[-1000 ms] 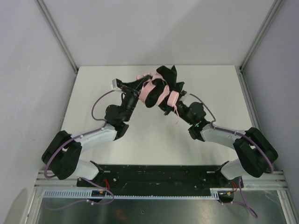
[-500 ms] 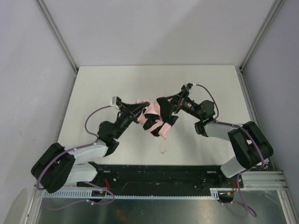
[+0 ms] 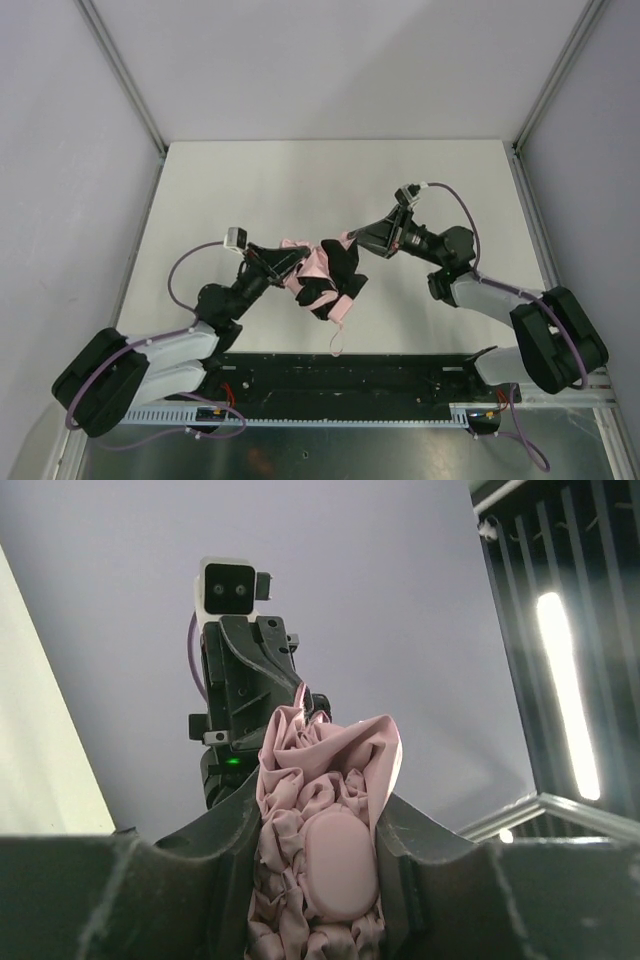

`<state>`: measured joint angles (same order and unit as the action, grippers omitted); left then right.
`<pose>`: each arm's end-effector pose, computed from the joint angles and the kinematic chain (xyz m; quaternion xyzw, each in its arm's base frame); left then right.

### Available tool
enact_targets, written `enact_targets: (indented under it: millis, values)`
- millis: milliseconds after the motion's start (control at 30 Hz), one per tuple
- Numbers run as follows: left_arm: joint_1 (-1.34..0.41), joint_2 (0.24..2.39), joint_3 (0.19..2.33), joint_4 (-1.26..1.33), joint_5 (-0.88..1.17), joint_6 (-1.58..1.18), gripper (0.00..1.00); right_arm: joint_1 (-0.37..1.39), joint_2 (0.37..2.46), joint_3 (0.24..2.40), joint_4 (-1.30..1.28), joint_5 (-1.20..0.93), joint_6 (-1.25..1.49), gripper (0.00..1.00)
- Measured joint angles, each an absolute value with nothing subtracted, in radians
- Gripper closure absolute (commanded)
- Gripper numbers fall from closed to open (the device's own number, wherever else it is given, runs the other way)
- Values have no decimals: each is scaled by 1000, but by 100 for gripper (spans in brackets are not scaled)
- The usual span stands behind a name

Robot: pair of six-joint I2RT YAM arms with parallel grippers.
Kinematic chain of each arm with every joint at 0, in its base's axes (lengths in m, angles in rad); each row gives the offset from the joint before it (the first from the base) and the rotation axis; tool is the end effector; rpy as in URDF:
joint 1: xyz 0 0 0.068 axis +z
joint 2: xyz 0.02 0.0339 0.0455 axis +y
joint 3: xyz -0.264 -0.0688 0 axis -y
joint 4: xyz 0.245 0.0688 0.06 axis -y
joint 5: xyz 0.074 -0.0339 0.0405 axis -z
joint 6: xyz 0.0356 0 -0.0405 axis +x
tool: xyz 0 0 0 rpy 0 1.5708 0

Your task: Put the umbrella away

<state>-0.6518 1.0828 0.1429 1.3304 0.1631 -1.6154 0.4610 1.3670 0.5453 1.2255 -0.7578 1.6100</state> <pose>0.1476 -0.1199 0.2258 -0.1970 0.5229 -0.7694 0.3095 0.2302 0.1417 0.2727 0.0190 0.5974 0.7708 0.2202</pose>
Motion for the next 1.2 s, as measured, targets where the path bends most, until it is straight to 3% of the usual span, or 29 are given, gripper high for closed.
enact_targets:
  millis: [200, 400, 533, 733, 900, 1033, 1200]
  values:
    - [-647, 991, 113, 1272, 224, -1491, 100, 412, 1268, 539, 1263, -630, 1598, 100]
    - [-645, 959, 110, 1145, 243, -1431, 100, 490, 1208, 558, 1290, -581, 1539, 100]
    - [-643, 931, 115, 1107, 252, -1405, 100, 500, 1092, 570, 1082, -559, 1365, 99]
    - [-624, 902, 239, 1079, 266, -1354, 100, 472, 926, 749, 378, -365, 1141, 61]
    - [-581, 945, 427, 1135, 263, -1329, 100, 477, 952, 768, 105, -351, 1228, 41]
    - [-563, 1044, 537, 1243, 247, -1327, 100, 591, 1039, 767, 37, -377, 1397, 35]
    - [-551, 1161, 606, 1272, 234, -1332, 100, 752, 1133, 767, 177, -393, 1636, 34]
